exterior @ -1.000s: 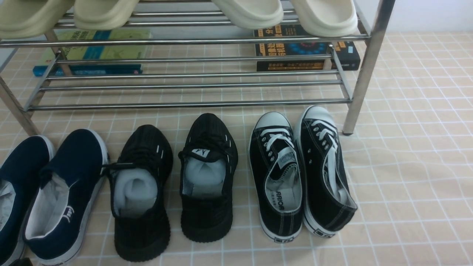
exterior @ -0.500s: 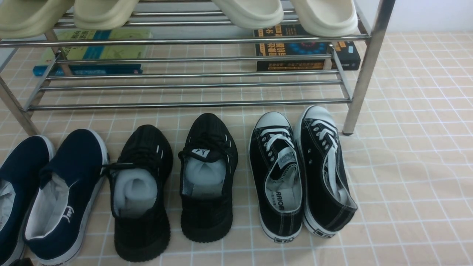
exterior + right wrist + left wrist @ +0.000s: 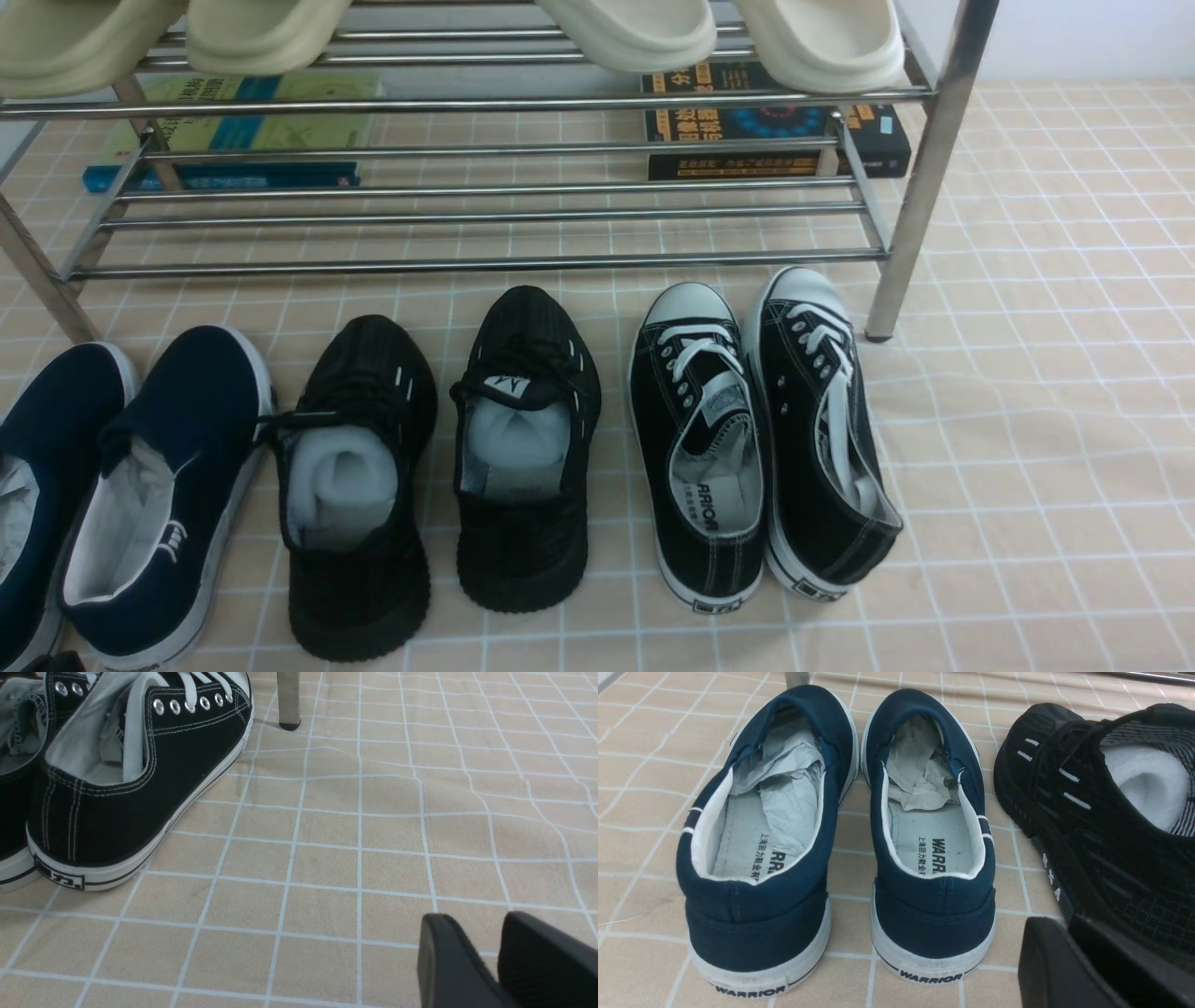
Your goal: Take the shoes off the shelf from the light coffee tablecloth by hand.
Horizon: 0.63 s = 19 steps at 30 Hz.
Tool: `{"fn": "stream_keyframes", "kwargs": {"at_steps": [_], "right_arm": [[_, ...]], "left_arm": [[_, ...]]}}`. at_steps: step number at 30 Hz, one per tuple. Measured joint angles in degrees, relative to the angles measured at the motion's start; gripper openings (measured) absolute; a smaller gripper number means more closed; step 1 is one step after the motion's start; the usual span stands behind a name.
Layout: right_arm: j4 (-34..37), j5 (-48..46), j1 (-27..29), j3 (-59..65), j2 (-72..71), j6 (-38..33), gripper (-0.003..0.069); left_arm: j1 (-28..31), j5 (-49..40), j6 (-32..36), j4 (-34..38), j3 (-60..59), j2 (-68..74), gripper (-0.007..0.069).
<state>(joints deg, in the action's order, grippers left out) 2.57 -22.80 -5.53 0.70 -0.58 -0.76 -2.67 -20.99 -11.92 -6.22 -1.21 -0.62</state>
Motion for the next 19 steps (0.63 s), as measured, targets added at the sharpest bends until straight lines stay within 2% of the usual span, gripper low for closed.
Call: {"fn": "stream_keyframes", "kwargs": {"at_steps": [19], "right_arm": [[0.0, 0.0, 0.0, 0.0, 0.0, 0.0, 0.0224]], "left_arm": [[0.0, 0.0, 0.0, 0.0, 0.0, 0.0, 0.0101]]}}
